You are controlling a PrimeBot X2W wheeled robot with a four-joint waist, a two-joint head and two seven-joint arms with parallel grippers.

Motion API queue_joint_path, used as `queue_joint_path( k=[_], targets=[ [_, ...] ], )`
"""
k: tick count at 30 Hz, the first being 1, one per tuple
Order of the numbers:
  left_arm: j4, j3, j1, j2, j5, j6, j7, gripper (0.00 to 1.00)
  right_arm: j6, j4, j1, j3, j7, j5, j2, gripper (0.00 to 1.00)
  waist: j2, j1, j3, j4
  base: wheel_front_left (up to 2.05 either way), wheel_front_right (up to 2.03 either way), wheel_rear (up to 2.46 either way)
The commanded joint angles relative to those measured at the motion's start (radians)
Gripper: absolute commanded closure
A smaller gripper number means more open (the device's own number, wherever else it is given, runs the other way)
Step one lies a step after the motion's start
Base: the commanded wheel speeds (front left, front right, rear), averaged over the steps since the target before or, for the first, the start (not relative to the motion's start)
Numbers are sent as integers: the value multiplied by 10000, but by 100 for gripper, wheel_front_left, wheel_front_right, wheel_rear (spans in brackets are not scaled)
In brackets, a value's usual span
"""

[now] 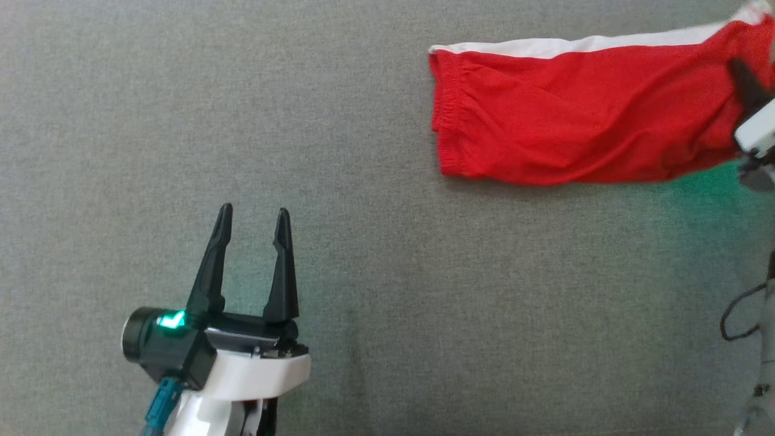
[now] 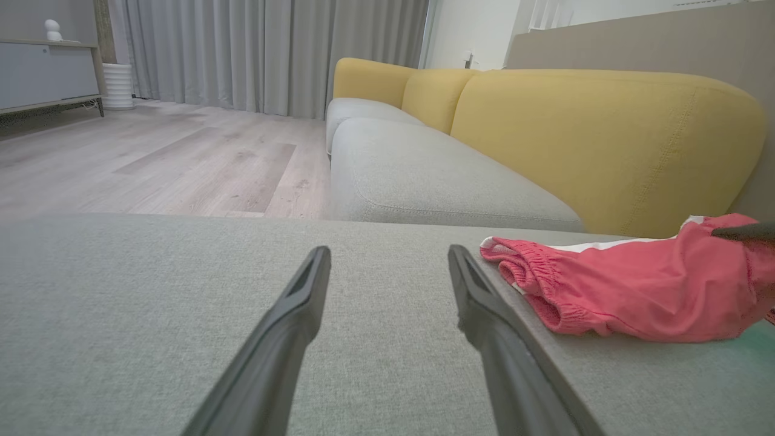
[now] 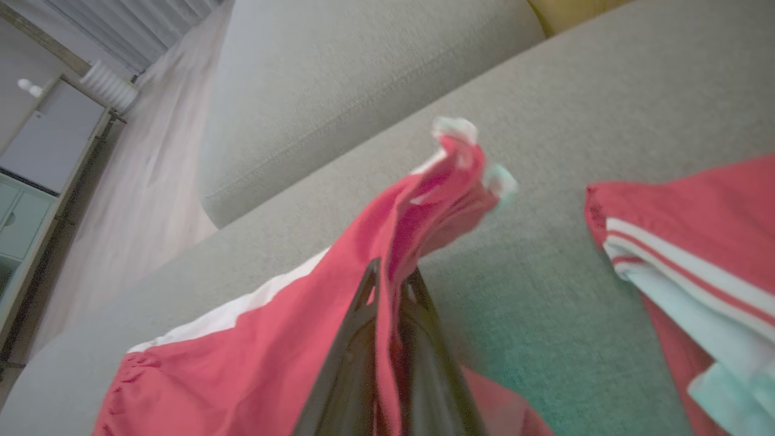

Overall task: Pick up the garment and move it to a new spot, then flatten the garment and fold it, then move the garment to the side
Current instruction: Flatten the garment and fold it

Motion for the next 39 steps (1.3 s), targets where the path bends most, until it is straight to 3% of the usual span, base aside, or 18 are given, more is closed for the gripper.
queue_joint_path(
  k=[1,8,13,16,25,37,38,39],
  targets=[
    [-218,454,139,-68,108,-109,-51,0,69,-791,-298,143,93,-17,105,100,0,1,-93,-5,0,0,0],
    [53,728,488,-332,241,-414,-51,0,69,-2620,-95,1113,1284,-42,1023,100,0,1,-382,111,0,0,0],
    [141,767,531,-437,271,-524,-51,0,69,-2900,328,1949,1675,-393,1462,100,0,1,-457,307,0,0,0],
    [212,788,492,-485,273,-591,-51,0,69,-2596,584,2419,1529,-608,1581,100,0,1,-502,499,0,0,0],
    [345,680,603,-532,245,-591,-51,0,69,-747,404,3850,-46,340,1599,100,0,1,-619,963,0,0,0],
    [434,180,711,-536,-5,-342,-51,0,69,857,-553,5042,-1459,1212,1601,100,0,1,-767,1007,0,0,0],
    [437,159,701,-537,-18,-330,-51,0,69,974,-602,5152,-1555,1150,1601,83,0,1,-769,1006,0,0,0],
    [440,149,693,-537,-26,-321,-51,0,69,1061,-636,5290,-1649,1079,1601,58,0,1,-771,1003,0,0,0]
  ],
)
